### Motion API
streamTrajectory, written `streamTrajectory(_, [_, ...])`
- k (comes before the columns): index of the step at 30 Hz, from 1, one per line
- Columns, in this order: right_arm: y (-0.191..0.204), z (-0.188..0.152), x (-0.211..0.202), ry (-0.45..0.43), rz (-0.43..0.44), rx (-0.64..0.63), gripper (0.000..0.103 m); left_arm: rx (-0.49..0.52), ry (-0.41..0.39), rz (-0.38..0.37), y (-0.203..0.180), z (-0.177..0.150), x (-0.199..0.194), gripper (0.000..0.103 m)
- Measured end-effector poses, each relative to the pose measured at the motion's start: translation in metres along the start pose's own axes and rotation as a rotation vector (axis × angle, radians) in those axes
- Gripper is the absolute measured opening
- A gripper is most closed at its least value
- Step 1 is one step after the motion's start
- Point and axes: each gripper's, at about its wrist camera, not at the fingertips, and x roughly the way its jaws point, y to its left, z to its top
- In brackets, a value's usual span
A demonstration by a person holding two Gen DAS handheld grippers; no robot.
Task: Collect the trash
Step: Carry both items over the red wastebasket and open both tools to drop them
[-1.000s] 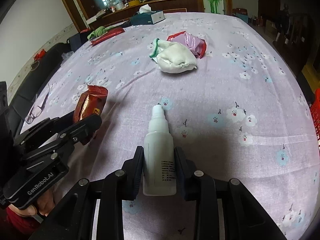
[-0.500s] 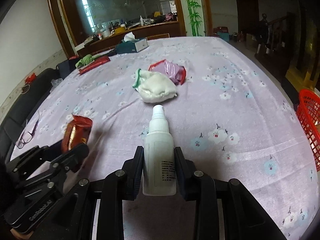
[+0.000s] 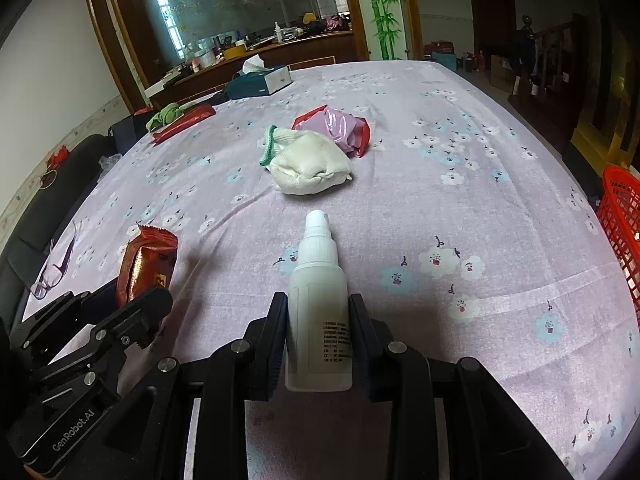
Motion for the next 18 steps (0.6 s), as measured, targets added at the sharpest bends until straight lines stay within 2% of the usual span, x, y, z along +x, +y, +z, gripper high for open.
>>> streamTrajectory(18, [-0.0013, -0.0004, 0.0000, 0.012, 0.006, 0.003, 0.032, 0.001, 0.003, 0.000, -0.0011, -0.0003, 0.0005, 0.033])
